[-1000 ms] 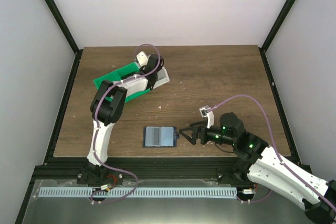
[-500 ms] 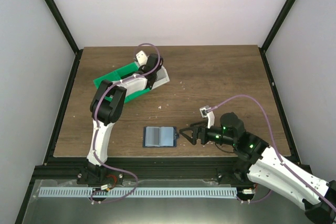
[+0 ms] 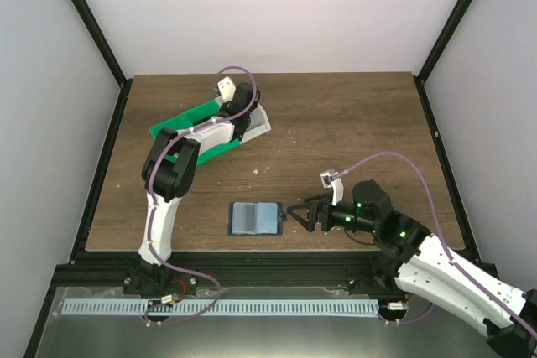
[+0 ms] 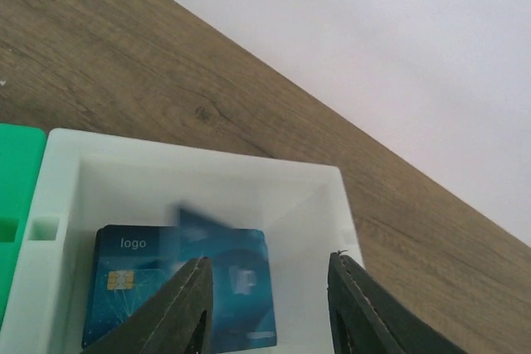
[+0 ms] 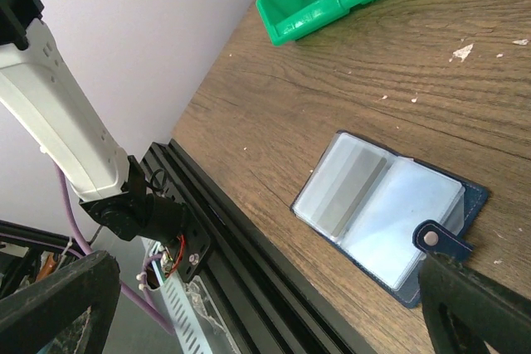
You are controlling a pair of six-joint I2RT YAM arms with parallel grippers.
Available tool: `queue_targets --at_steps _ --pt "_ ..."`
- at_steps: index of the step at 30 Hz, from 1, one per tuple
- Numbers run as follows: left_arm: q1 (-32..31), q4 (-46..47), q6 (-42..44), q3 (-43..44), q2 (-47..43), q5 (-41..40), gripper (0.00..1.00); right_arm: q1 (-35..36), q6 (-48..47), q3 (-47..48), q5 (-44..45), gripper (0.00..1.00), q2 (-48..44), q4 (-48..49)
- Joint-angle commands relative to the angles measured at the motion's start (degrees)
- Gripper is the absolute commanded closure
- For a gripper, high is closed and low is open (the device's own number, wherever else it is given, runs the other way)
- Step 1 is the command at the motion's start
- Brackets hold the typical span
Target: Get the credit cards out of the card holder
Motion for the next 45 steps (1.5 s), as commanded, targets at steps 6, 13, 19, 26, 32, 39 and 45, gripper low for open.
queue_targets --at_steps 6,13,19,26,32,39,45 --pt "0.4 -1.2 2.0 0.7 -3.9 -1.3 0.5 -0.2 0.8 1.6 -0.1 0.0 -0.3 0.5" --pt "0.4 -5.2 3.6 0.7 -7.7 1.9 0.45 -0.2 1.3 1.4 -0.1 0.0 0.1 0.2" --pt "0.4 -13.8 8.4 -2.9 -16.3 11.2 0.4 -0.2 0.7 2.7 1.3 0.0 1.9 -2.2" --pt "0.4 -17.2 16.5 -17.6 -31.3 28.4 0.4 -0.2 1.4 2.2 2.2 0.0 4.7 -2.8" --pt "0.5 -16.0 19.3 -32.2 -45.3 41.4 0.44 -0.2 1.5 2.3 1.2 0.0 8.1 -1.2" --pt "0.4 -17.3 17.7 -44.9 -56.4 48.3 0.48 -0.2 2.3 3.0 0.1 0.02 12.3 1.0" --pt "0.0 -9.9 12.3 -58.5 -66.3 54.9 0.52 -0.2 3.5 3.0 -4.1 0.11 17.6 6.0"
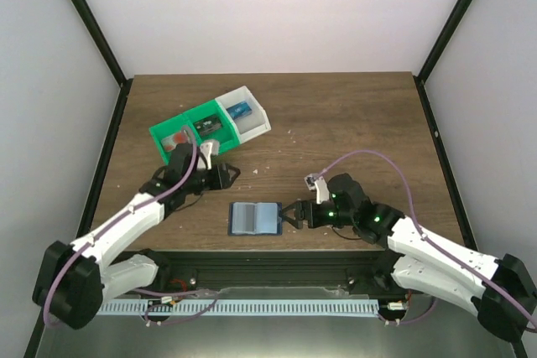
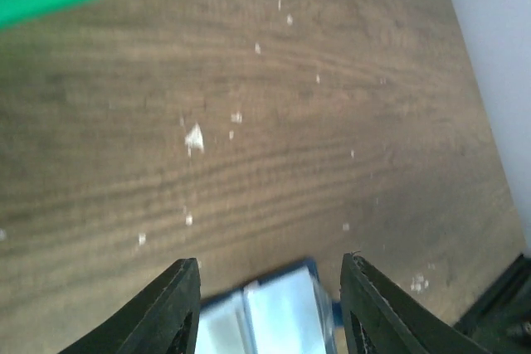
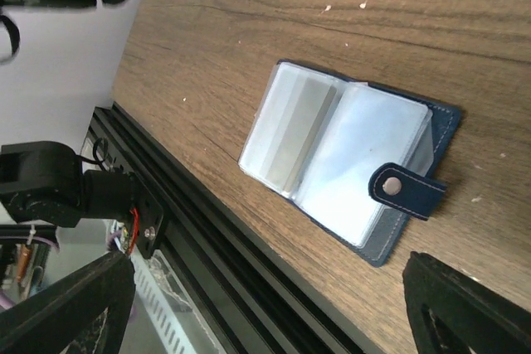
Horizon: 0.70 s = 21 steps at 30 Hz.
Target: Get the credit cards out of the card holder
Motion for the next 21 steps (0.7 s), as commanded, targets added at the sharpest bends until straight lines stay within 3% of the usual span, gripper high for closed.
queue_targets --at_steps 1,8,11,16,21 --pt "-0.3 6.1 -4.9 -7.5 -5.1 6.3 0.52 -0.1 1.3 2.8 -3.4 0.13 3.5 5.2" --pt "-3.5 17.7 -11.4 -17.5 -6.9 10.3 0.52 0.4 2.8 2.4 -8.0 0.38 11.8 12.4" --pt "-4.5 22.3 -13.1 -20.2 -5.5 10.3 0.51 1.7 2.0 4.1 -6.7 0.44 14.8 13.6" --pt "-4.9 28.2 -15.5 -23.3 -3.1 11.8 0.5 3.3 1.7 6.0 -4.9 0.49 19.8 13.7" --pt "-5.0 25.7 -14.5 -23.1 -4.7 10.4 0.48 4.6 1.7 6.2 -5.1 0.48 24.7 16.2"
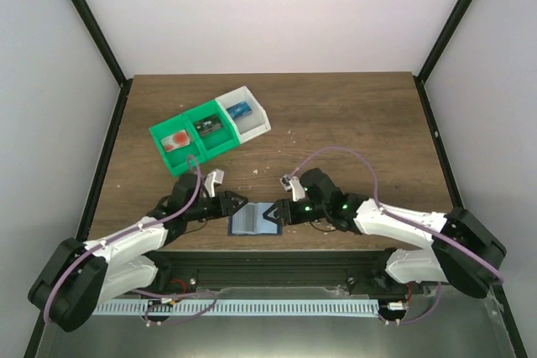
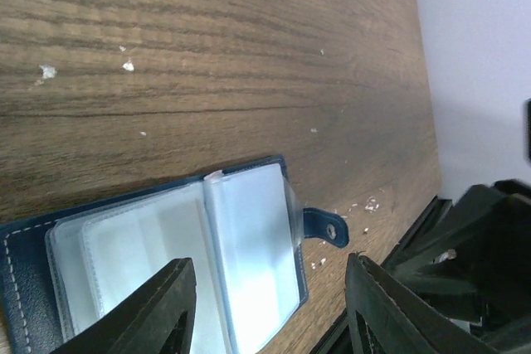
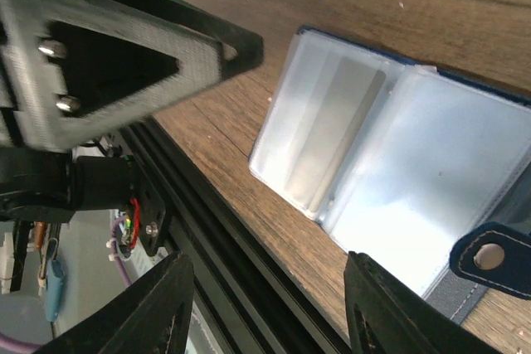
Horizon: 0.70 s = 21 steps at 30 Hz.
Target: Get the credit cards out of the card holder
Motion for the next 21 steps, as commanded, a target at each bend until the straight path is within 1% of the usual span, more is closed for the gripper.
queue_targets --at_steps 1,4,8,11,16,21 --pt "-0.3 0.6 0.3 0.4 -2.1 -0.9 0.47 1.7 -0.6 2.0 0.2 0.48 4.0 3.3" --pt "-0.3 -0.2 0.0 -0.2 -3.8 -1.6 0.45 1.9 -1.1 2.8 -0.1 0.49 6.5 4.3" --pt "-0.3 2.6 -2.4 -2.8 -5.1 -2.1 0.41 2.0 -2.6 5.6 1.3 0.48 9.6 3.2" --pt "-0.3 3.6 -3.0 -3.7 -4.6 -2.4 0.4 1.9 -3.3 6.6 2.2 0.49 11.7 3.3" --pt "-0.4 3.8 -3.1 -4.1 -3.8 -1.9 0.4 1.9 -3.8 6.4 2.8 0.49 14.9 3.6" --pt "-0.4 3.8 -3.6 -4.6 -3.7 -2.0 0.38 2.0 -4.6 5.5 4.1 0.5 17.1 2.9"
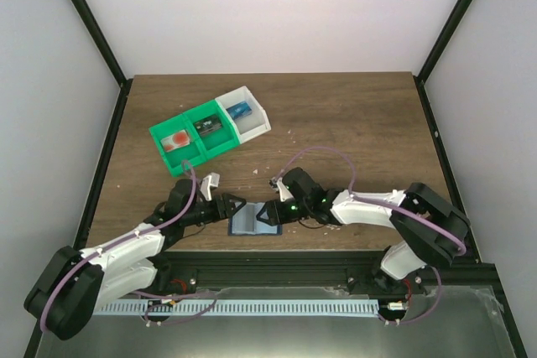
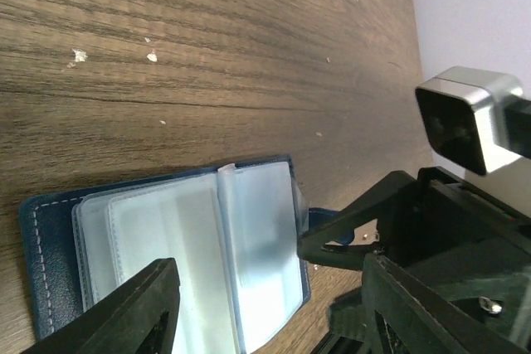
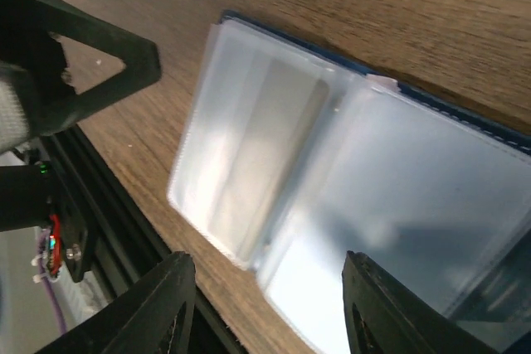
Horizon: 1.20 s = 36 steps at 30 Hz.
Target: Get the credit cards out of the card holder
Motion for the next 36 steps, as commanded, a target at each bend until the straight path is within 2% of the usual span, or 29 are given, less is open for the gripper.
queue_targets --at_steps 1,18,24,31,36 --pt "-0.4 1.6 -0.5 -1.0 0.2 -0.3 0.37 0.4 -1.7 -0.1 1.9 0.5 1.6 0.0" --pt "-1.1 -0.6 0.5 0.0 2.2 -0.2 0.33 0.4 -0.5 -5.4 1.1 0.51 2.9 3.2" --pt "-1.1 1.6 -0.7 -0.7 3.2 -0.2 0.32 0.4 -0.5 -5.4 1.6 0.51 3.1 3.0" --pt "-1.1 -1.8 1.2 1.3 3.9 -0.9 0.31 0.4 -0.3 -5.4 1.8 0.51 3.2 2.9" --pt "-1.1 -0.1 -0.2 0.1 4.0 -0.4 0.31 0.4 -0.3 -5.5 1.7 0.51 3.2 3.0"
